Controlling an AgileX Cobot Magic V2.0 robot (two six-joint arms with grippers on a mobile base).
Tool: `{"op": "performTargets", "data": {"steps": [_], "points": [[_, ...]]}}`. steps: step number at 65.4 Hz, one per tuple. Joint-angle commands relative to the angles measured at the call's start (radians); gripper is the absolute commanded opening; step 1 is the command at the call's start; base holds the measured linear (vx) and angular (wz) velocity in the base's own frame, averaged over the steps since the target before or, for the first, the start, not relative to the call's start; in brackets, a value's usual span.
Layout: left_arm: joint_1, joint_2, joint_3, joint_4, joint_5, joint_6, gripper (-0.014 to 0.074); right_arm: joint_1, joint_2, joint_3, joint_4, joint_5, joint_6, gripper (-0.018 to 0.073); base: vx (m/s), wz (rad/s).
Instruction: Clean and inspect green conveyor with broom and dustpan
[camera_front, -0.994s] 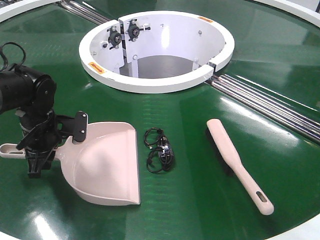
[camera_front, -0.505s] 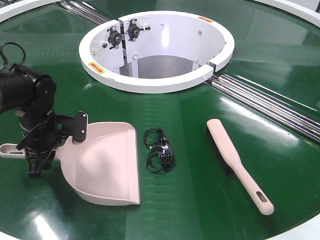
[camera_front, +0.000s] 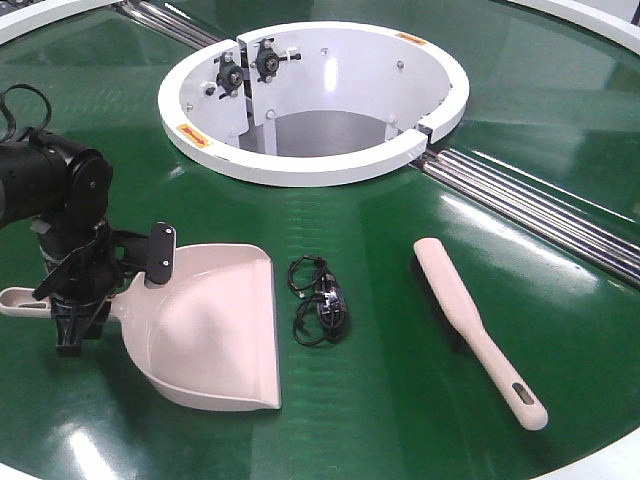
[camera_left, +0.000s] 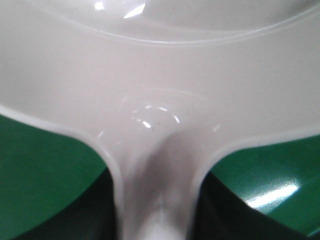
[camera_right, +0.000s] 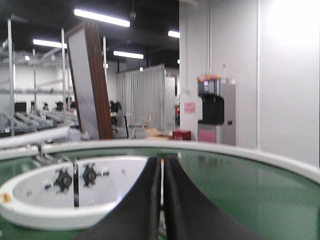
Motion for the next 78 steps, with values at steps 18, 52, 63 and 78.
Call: {"op": "performTargets", "data": {"steps": [18,52,63,78], "points": [[-0.006,-0.044,-0.025,-0.010,-0.023,-0.019,-0.0006,0.001,0.409,-0.493,0.009,0.524,0.005,-0.0008,0.00,0.00],[-0.006,-0.044,-0.025,-0.010,-0.022,-0.019,-0.0006,0.017,0.695,-0.566,0.046,0.648,-0.019,0.0041,0.00,0.00],[-0.006,-0.044,-0.025,-0.010,-0.022,-0.019,-0.0006,0.120,0.776,-0.605,0.037,0.717,-0.055,0.0175,0.00,0.00],[-0.006,-0.044,-0.025,-0.010,-0.022,-0.019,-0.0006,0.211,0.916,-0.730,0.031,0.899,-0.069,0.0421,0.00,0.00]]}}
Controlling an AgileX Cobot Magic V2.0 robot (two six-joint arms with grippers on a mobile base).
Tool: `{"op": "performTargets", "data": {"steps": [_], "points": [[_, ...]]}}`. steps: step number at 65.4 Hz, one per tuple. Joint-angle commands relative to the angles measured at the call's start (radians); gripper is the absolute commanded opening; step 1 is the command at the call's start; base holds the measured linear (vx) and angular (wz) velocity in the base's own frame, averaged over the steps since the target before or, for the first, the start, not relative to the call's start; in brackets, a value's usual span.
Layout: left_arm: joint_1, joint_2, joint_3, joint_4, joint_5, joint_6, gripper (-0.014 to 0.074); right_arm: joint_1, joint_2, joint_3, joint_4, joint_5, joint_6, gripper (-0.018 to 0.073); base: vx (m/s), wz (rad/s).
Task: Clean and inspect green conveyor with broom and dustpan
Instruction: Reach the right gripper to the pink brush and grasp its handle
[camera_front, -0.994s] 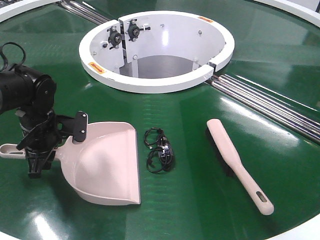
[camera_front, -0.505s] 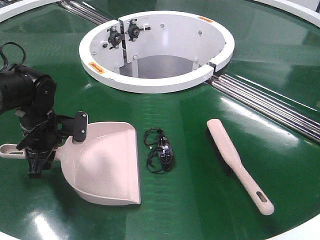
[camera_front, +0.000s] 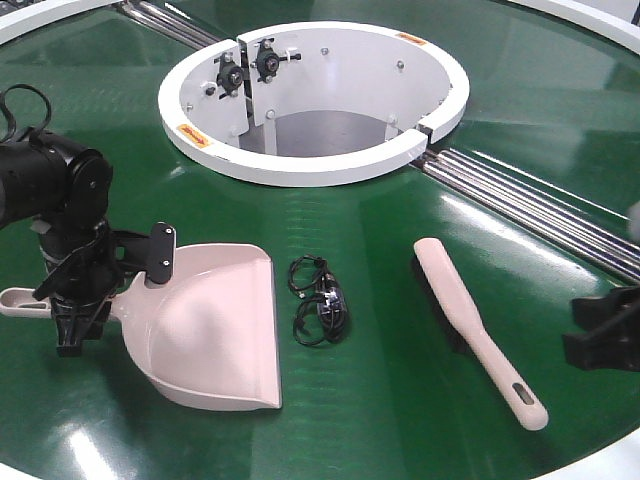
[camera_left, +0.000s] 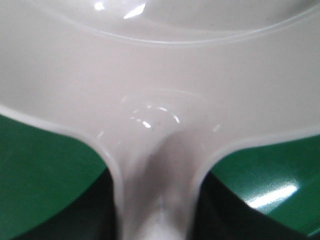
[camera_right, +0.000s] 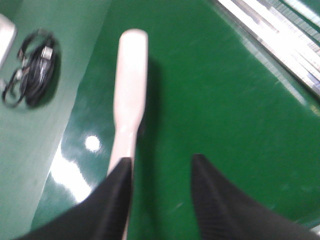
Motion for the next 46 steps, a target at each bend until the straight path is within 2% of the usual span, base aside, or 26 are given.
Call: {"op": "performTargets", "data": {"steps": [1,9,14,46], "points": [[-0.006,-0.044,-0.025,-0.009,-0.022,-0.016,-0.0006,0.026,0.057,-0.089,-0.002,0.035,-0.010,0.0435,0.00,0.00],[-0.006,-0.044,-0.025,-0.009,-0.022,-0.016,-0.0006,0.050,0.151,-0.152,0.006,0.108,0.008,0.0516,0.00,0.00],[-0.006,-0.044,-0.025,-0.009,-0.022,-0.016,-0.0006,0.056,0.216,-0.187,0.016,0.131,0.022,0.0536,0.00,0.00],[-0.006,-0.044,-0.025,-0.009,-0.022,-0.016,-0.0006,0.060,0.617,-0.406,0.034,0.322,0.026,0.0509,0.00,0.00]]}}
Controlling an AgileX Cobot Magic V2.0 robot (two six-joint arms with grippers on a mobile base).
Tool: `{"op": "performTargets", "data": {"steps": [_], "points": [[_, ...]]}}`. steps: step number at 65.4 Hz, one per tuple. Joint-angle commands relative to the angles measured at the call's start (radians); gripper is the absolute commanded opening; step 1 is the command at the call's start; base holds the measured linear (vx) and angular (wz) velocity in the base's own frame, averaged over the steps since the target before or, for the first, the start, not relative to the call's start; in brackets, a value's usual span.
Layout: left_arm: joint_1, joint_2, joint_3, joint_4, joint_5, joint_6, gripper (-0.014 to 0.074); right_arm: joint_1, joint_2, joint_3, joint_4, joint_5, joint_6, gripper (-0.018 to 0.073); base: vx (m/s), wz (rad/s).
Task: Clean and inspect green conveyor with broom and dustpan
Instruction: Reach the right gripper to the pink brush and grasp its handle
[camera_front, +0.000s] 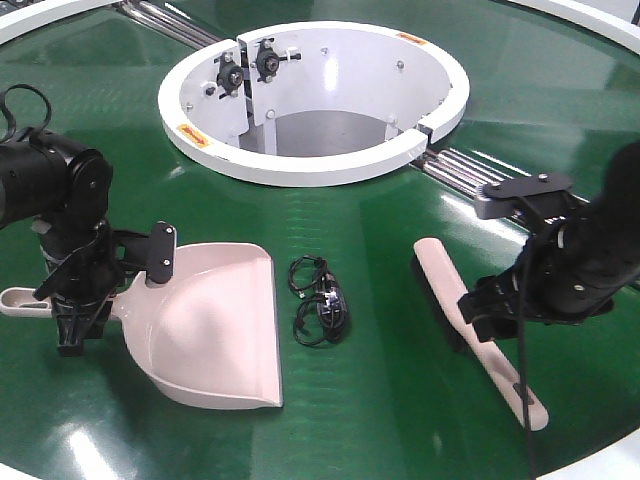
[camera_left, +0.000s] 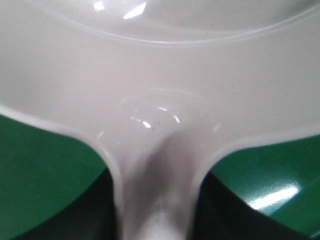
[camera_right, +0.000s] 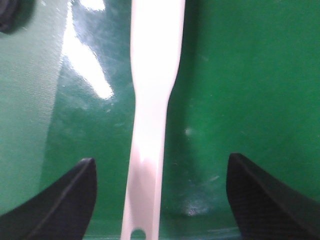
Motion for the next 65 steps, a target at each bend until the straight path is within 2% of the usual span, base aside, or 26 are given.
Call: {"op": "performTargets", "data": {"steps": [1,30,40,47,65], "points": [[-0.006,-0.044,-0.025,-0.008,-0.019,-0.016,-0.0006,0.001,0.036,-0.064,0.008,0.024,-0.006,0.0509,0.00,0.00],[-0.006,-0.044,-0.025,-0.008,-0.019,-0.016,-0.0006,0.001,0.216,-0.095,0.008,0.060,-0.014,0.0508,0.00,0.00],[-0.006,-0.044,-0.025,-0.008,-0.019,-0.016,-0.0006,0.001,0.253,-0.095,0.008,0.053,-0.001,0.0472,0.00,0.00],[-0.006,-0.044,-0.025,-0.008,-0.019,-0.016,-0.0006,0.001,0.258,-0.095,0.008,0.030,0.012,0.0373,0.00,0.00],[-0.006,-0.044,-0.025,-0.008,-0.019,-0.016,-0.0006,0.001,0.258,-0.109,0.000,-0.004,0.024,-0.0015,0.00,0.00]]}}
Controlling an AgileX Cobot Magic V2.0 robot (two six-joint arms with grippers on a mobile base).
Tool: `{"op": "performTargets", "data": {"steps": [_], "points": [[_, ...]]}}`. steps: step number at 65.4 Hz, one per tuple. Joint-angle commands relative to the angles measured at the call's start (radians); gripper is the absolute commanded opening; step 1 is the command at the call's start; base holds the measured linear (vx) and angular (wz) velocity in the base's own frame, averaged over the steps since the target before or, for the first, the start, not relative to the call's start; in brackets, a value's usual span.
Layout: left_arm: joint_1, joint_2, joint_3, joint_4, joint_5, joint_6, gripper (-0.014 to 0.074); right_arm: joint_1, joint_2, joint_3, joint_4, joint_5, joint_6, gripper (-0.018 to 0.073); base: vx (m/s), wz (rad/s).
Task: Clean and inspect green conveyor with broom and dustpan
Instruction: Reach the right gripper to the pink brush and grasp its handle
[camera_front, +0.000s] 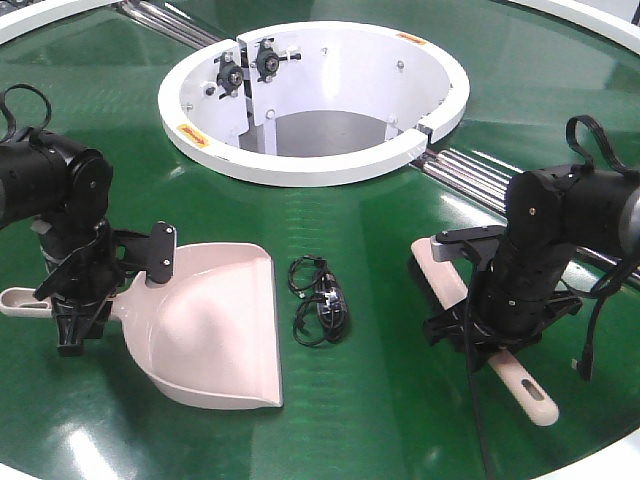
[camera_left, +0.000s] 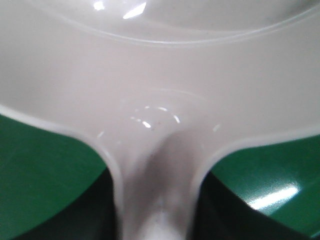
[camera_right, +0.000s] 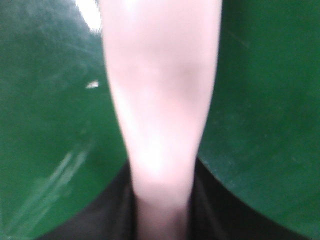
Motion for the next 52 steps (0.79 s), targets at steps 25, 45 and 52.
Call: {"op": "performTargets", "data": {"steps": [25,45,52], "points": [[-0.006,-0.044,-0.025,-0.008,-0.018,-0.014,-0.0006,0.010,-0.041,-0.211,0.075,0.096,0.033,-0.0005,0.00,0.00],[-0.006,-0.044,-0.025,-0.008,-0.018,-0.014,-0.0006,0.141,0.023,-0.300,0.033,0.155,0.085,-0.0004,0.00,0.00],[-0.006,-0.044,-0.025,-0.008,-0.018,-0.014,-0.0006,0.175,0.078,-0.337,0.033,0.189,0.113,-0.0004,0.00,0.00]]}}
